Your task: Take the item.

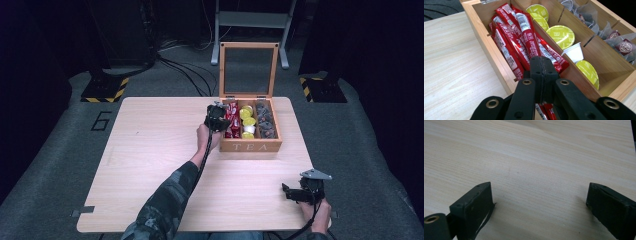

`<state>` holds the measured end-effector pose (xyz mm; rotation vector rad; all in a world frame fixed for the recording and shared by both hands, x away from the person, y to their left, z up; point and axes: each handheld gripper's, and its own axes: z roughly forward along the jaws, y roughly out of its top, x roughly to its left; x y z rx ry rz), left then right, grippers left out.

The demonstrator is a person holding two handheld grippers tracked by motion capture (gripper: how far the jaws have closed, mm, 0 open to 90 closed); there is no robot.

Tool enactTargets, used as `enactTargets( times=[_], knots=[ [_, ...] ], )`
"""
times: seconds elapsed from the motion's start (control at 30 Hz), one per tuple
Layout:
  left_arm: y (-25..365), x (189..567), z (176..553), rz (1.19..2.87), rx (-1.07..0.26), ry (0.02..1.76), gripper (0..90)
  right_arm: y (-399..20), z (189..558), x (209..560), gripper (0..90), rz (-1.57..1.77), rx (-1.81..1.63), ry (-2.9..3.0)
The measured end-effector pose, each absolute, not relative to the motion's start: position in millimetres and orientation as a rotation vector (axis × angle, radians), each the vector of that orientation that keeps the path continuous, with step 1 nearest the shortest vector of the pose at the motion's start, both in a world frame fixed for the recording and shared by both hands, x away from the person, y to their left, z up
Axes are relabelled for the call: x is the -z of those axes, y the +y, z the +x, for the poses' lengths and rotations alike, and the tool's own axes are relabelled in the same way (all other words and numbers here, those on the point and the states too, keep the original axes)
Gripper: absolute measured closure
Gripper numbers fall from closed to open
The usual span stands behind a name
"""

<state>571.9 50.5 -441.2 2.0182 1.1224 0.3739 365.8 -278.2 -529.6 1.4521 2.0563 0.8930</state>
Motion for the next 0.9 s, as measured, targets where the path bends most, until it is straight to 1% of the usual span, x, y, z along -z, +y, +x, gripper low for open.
enactTargets(
  times=[0.23,0.33,0.5,0.57,0.67,0.8,0.83,0.87,0.9],
  knots=[
    [45.6,444.8,572.8,2.032,-0.383,1.11,87.9,-278.1,365.7,529.6,6.3,1.452,-0.893,2.054],
    [42.9,447.1,574.3,2.012,-0.391,1.118,84.4,-278.2,365.7,529.5,6.3,1.454,-0.894,2.056],
    [37.9,450.1,577.1,2.035,-0.386,1.11,72.8,-278.2,365.7,529.5,6.4,1.454,-0.894,2.056],
    [35.7,451.0,578.9,2.029,-0.382,1.119,66.1,-278.3,365.8,529.5,6.4,1.454,-0.895,2.056],
    [31.3,451.5,580.6,2.057,-0.394,1.122,62.3,-278.1,365.7,529.4,6.3,1.457,-0.895,2.055],
    [26.4,453.3,582.1,2.081,-0.416,1.135,61.6,-278.1,365.7,529.4,6.3,1.456,-0.896,2.056],
    [25.3,453.4,582.0,2.089,-0.43,1.136,65.8,-278.1,365.7,529.4,6.3,1.458,-0.895,2.056],
    [25.0,453.4,582.1,2.099,-0.445,1.134,65.8,-278.1,365.7,529.4,6.3,1.458,-0.895,2.056],
    [25.9,453.5,582.4,2.092,-0.445,1.137,69.8,-278.1,365.7,529.4,6.4,1.458,-0.895,2.055]
  ],
)
